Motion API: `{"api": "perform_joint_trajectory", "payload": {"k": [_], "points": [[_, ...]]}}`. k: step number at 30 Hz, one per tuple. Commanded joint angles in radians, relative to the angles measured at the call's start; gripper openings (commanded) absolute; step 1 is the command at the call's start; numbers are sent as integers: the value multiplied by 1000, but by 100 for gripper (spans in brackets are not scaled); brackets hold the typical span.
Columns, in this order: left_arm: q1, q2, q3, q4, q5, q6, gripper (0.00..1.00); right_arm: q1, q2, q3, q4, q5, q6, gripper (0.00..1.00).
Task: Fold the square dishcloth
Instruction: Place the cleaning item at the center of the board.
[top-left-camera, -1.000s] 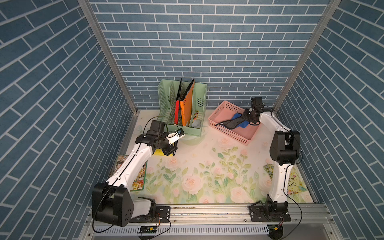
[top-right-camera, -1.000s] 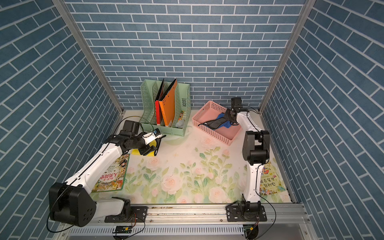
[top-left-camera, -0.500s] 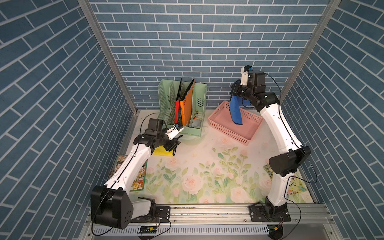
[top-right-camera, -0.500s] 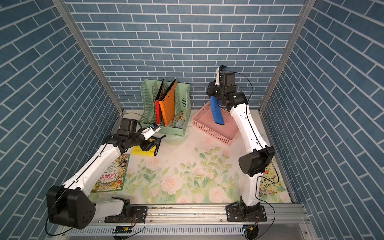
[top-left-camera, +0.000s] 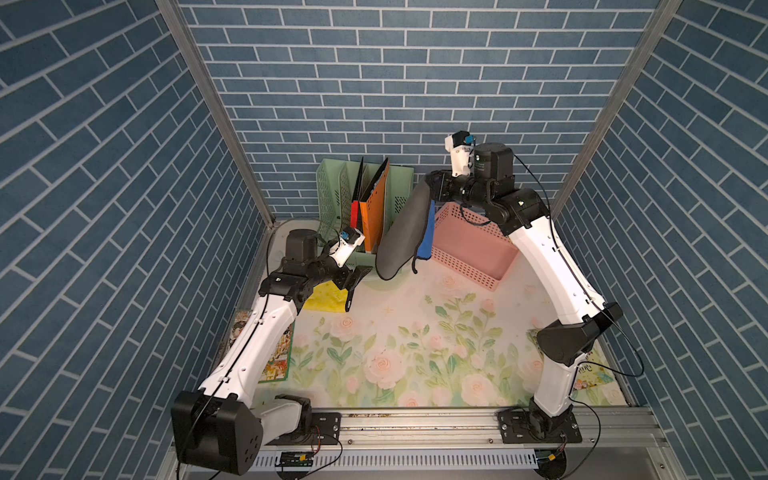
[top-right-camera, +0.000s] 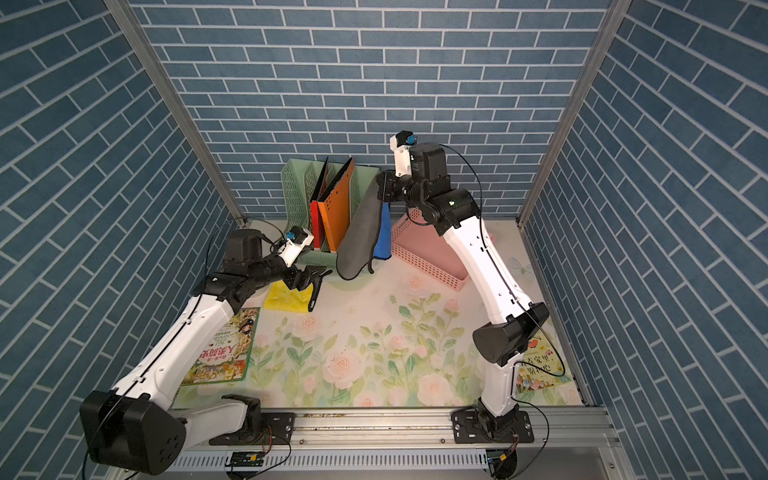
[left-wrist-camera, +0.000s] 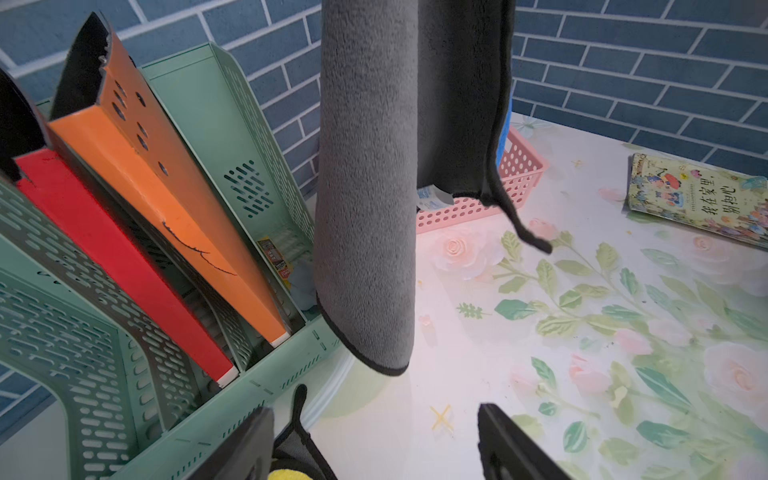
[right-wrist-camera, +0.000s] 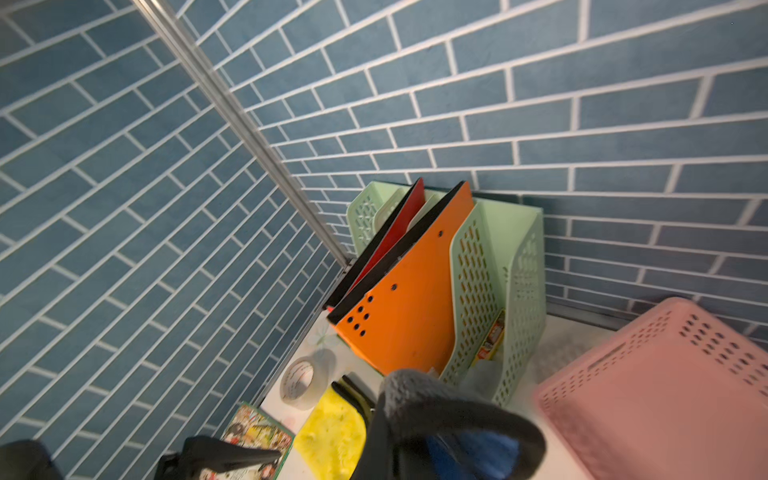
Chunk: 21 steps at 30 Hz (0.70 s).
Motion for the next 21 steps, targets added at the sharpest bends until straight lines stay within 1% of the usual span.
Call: {"api": "perform_joint_trajectory", "payload": {"k": [1, 5, 7, 9, 11, 15, 18, 21], "points": [[23, 16, -31, 24, 36, -23, 80, 74, 14, -24, -34, -111, -25, 0], [70, 9, -57, 30, 42, 2, 77, 153, 1, -73, -46, -165, -25, 0], [84, 1, -63, 3, 49, 47, 76, 168, -31, -153, -11, -219, -9, 0], [84, -7, -69, -23, 37, 92, 76, 164, -94, -291, 47, -231, 11, 0], [84, -13, -80, -43, 25, 123, 76, 134, -154, -453, 96, -242, 27, 0], [70, 11, -90, -112, 36, 189, 75, 4, -242, -795, 156, -263, 49, 0], [8, 49, -109, -142, -21, 236, 74, -82, -254, -955, 144, -133, -11, 0], [-95, 86, -159, -126, -124, 285, 72, -121, -231, -1023, 163, 3, -70, 0]]}}
